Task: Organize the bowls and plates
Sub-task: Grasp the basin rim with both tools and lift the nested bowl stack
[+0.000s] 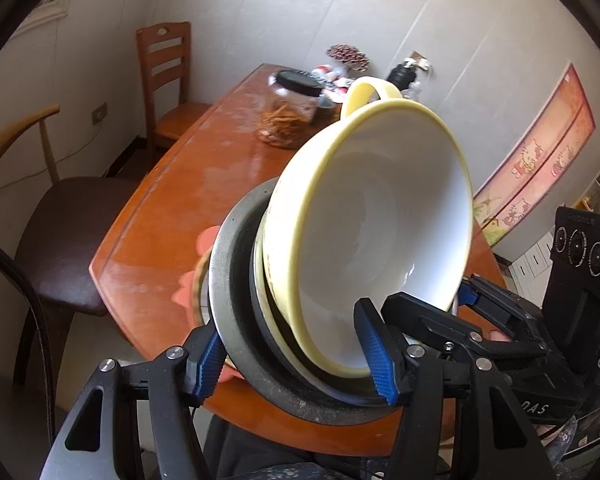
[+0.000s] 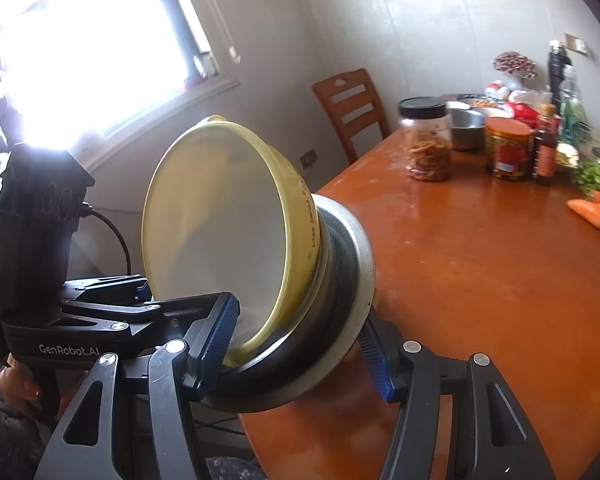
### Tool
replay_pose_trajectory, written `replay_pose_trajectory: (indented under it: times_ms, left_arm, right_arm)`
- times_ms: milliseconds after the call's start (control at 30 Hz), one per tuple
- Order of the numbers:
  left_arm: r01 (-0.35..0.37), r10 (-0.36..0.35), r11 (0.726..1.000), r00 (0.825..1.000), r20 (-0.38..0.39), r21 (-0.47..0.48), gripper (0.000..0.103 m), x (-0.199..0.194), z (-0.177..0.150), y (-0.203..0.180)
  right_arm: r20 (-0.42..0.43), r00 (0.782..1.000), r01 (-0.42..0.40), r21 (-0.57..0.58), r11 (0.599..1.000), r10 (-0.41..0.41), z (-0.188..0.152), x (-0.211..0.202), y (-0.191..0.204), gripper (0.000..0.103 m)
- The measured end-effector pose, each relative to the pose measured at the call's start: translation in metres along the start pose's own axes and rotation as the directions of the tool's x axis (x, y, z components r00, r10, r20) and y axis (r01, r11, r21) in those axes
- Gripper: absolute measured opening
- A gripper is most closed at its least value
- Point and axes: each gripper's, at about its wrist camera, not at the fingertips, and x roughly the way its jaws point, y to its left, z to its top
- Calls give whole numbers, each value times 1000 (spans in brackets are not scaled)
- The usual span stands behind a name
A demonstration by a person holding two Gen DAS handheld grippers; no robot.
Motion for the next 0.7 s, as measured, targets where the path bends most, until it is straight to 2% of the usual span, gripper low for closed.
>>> replay_pose_trajectory:
  times_ms: [300,700]
  left_arm:
    - [43,-47,998,996,-80,-45,61,39,-3,35]
    - [48,-54,997,994,-96,-62,62,55,-2,42]
  right_arm:
    - [-78,994,74,-31,997,-77,-8,45,8,62]
    - [-100,990,98,-48,994,-103,-13,62,-3,62]
